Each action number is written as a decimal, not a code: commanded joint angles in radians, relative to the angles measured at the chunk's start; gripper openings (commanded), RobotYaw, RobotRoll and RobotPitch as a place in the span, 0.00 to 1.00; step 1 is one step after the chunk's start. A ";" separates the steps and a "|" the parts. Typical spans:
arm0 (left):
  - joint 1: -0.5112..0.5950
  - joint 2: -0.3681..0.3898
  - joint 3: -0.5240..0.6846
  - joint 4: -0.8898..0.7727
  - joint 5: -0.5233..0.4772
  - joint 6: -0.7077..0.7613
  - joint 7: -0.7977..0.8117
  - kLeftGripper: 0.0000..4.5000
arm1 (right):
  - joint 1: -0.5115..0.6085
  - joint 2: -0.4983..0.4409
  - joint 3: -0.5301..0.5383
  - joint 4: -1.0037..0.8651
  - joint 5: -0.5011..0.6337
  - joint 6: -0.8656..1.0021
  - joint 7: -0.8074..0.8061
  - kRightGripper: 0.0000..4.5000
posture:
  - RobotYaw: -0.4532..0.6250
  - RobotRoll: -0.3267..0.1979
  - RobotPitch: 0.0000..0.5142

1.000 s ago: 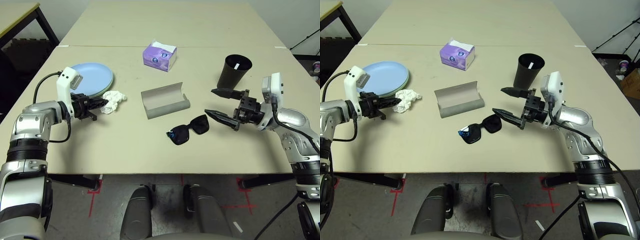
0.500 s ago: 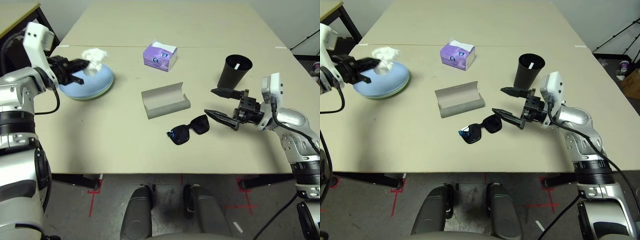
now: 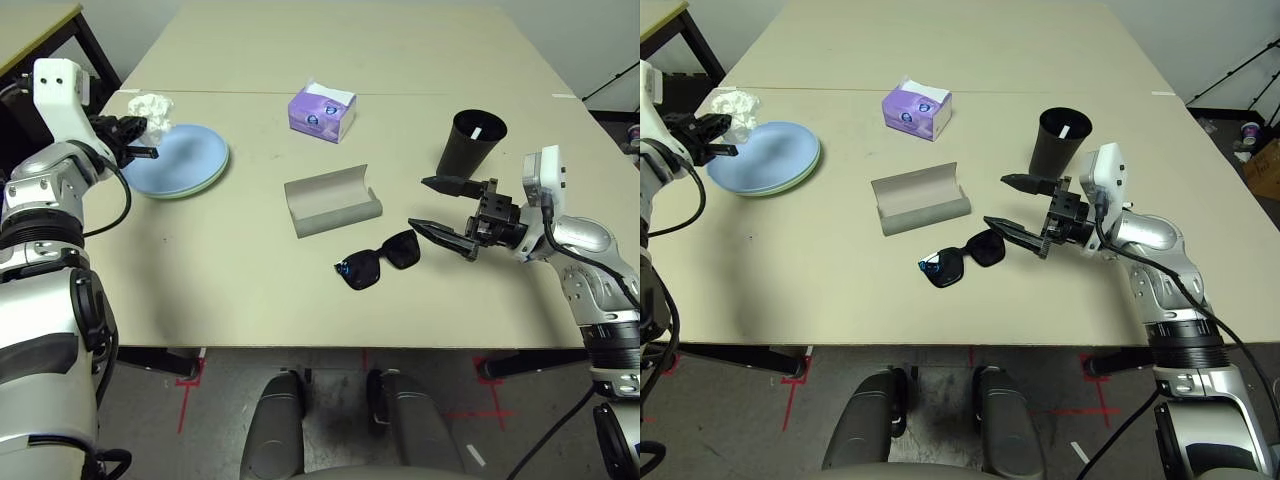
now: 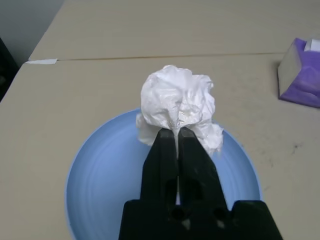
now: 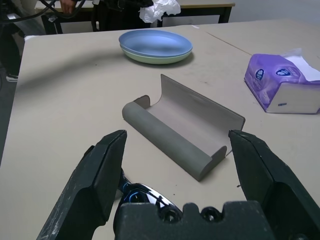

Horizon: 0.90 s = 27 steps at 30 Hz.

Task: Organize and tidy the items on the table.

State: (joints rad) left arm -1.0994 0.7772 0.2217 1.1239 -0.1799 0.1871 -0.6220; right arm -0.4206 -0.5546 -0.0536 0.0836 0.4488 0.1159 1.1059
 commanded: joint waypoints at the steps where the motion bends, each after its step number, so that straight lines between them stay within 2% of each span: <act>1: -0.015 -0.001 0.003 0.019 0.007 -0.012 -0.018 0.32 | 0.005 -0.009 -0.009 -0.004 -0.002 -0.003 -0.003 1.00 | 0.39 0.62 0.26; 9: -0.020 0.020 0.004 0.014 0.019 -0.038 -0.018 1.00 | -0.018 -0.020 -0.015 0.023 -0.006 -0.012 0.005 1.00 | 0.39 0.62 0.26; 22: -0.008 0.024 -0.005 -0.018 0.016 -0.027 -0.069 1.00 | -0.027 -0.021 -0.013 0.035 -0.005 -0.018 0.007 1.00 | 0.40 0.62 0.24; 24: 0.004 0.018 -0.019 -0.047 0.012 -0.023 -0.137 1.00 | -0.029 -0.022 -0.014 0.038 -0.004 -0.018 0.007 1.00 | 0.40 0.62 0.25; 27: 0.083 0.006 -0.071 -0.162 -0.008 0.008 -0.356 1.00 | -0.032 -0.022 -0.015 0.046 -0.005 -0.019 0.007 1.00 | 0.40 0.62 0.25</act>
State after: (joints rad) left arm -1.0599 0.7894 0.1869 1.0113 -0.1789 0.1749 -0.8655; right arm -0.4499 -0.5655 -0.0543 0.1232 0.4474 0.1046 1.1093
